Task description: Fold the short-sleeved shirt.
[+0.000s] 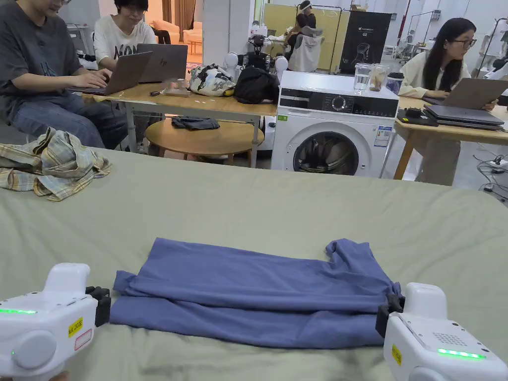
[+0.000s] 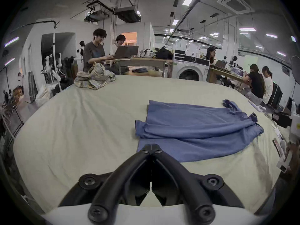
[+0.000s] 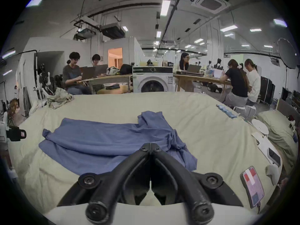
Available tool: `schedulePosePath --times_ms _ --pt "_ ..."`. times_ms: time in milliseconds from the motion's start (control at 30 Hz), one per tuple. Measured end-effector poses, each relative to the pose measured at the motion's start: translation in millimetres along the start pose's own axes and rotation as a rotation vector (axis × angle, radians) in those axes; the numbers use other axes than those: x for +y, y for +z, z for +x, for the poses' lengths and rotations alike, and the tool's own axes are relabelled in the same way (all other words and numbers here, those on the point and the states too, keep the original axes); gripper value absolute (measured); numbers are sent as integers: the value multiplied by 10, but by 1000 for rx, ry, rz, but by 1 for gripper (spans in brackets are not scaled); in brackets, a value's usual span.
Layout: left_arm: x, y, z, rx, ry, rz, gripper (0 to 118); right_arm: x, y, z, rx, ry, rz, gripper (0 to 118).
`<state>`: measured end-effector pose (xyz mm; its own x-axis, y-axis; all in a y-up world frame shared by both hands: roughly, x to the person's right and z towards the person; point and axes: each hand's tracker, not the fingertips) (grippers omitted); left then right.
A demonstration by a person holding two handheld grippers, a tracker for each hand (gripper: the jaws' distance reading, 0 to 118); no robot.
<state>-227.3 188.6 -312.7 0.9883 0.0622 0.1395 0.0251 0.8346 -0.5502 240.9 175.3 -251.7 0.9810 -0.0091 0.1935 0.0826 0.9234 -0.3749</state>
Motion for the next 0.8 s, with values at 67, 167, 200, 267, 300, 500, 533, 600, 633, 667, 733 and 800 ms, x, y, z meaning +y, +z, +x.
schedulePosePath --times_ms 67,167,200,267,300,500,533,600,633,667,733,800 --pt "81 -71 -51 -33 13 -55 0 -25 57 -30 14 8 0 0" --pt "233 -343 -139 -34 68 -163 0 -54 78 -49 15 26 -10 0" --pt "301 -490 -197 -45 91 -219 0 -60 72 -55 15 28 -14 0" --pt "409 -784 -308 -58 127 -324 0 -70 58 -51 16 40 -29 0" --pt "450 -874 -288 -60 137 -378 0 -76 48 -55 12 44 -35 0" --pt "539 -1554 -410 4 123 -540 58 -121 -28 -9 5 64 -69 0" --pt "518 -1662 -390 36 119 -587 58 -132 -45 12 1 62 -80 0" --pt "433 -1707 -278 33 87 -638 58 -155 -67 48 -3 57 -95 0" --pt "435 -1657 -212 60 49 -596 58 -164 -80 68 -6 53 -107 0" --pt "439 -1623 -141 90 41 -576 57 -181 -120 112 -7 53 -119 0" --pt "403 -1458 73 72 -18 -579 37 -190 -156 189 -8 40 -137 0" --pt "344 -1382 188 35 -81 -565 5 -182 -249 297 -10 17 -172 0"
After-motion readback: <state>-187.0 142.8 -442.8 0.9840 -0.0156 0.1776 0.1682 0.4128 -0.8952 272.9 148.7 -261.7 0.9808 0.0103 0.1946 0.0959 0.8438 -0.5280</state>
